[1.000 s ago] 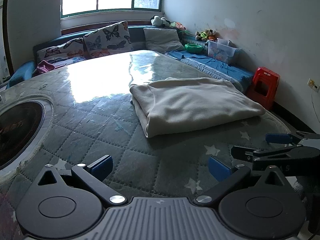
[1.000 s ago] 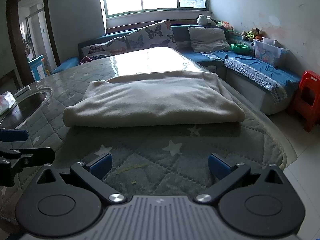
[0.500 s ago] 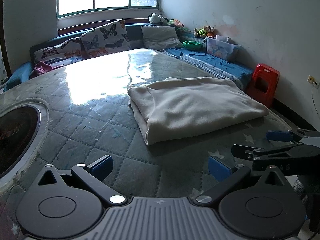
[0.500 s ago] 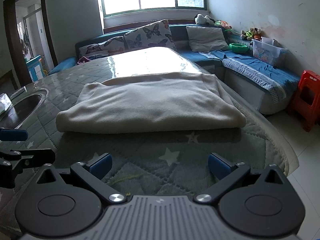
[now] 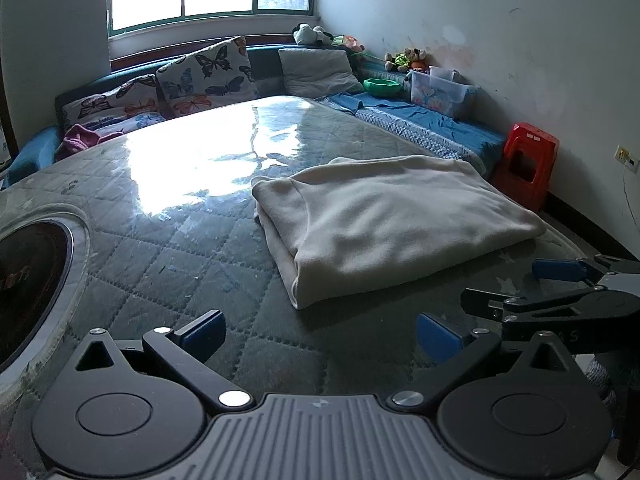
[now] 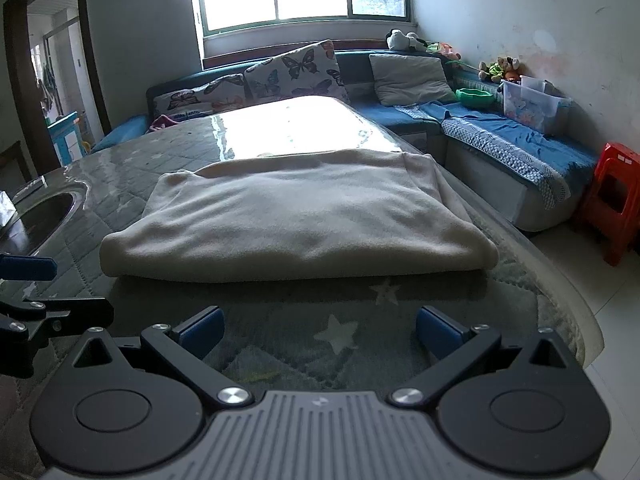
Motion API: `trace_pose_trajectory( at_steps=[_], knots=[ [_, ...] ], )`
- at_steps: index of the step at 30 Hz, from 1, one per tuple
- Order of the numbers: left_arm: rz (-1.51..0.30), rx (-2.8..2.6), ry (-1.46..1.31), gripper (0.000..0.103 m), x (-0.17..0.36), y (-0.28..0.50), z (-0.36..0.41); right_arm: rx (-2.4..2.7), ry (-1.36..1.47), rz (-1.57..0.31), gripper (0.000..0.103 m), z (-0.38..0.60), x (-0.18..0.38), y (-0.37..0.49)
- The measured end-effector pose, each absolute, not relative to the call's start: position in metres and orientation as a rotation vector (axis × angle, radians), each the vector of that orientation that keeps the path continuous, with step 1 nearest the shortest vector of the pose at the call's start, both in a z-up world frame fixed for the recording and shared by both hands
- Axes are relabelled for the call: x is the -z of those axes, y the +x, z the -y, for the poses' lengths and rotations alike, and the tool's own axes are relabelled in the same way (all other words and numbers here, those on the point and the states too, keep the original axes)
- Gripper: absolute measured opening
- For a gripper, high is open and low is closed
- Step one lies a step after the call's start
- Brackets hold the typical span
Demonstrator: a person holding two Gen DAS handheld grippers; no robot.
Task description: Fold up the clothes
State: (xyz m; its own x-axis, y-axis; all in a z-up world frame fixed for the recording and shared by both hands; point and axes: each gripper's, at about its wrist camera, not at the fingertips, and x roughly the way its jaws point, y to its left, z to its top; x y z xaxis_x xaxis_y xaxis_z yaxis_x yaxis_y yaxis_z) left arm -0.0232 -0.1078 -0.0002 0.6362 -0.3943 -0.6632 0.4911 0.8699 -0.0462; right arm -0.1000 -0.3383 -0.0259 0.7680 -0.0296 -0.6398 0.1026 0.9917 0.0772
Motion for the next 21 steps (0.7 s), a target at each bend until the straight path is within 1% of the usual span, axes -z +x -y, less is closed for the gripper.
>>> trace_pose_trajectory(
  at_steps=[21],
  knots=[
    [-0.730, 0.484, 0.140, 0.103, 0.001, -0.002, 0.106, 0.101, 0.101, -0.677, 0.103, 0.329, 0.030, -0.068]
  ],
)
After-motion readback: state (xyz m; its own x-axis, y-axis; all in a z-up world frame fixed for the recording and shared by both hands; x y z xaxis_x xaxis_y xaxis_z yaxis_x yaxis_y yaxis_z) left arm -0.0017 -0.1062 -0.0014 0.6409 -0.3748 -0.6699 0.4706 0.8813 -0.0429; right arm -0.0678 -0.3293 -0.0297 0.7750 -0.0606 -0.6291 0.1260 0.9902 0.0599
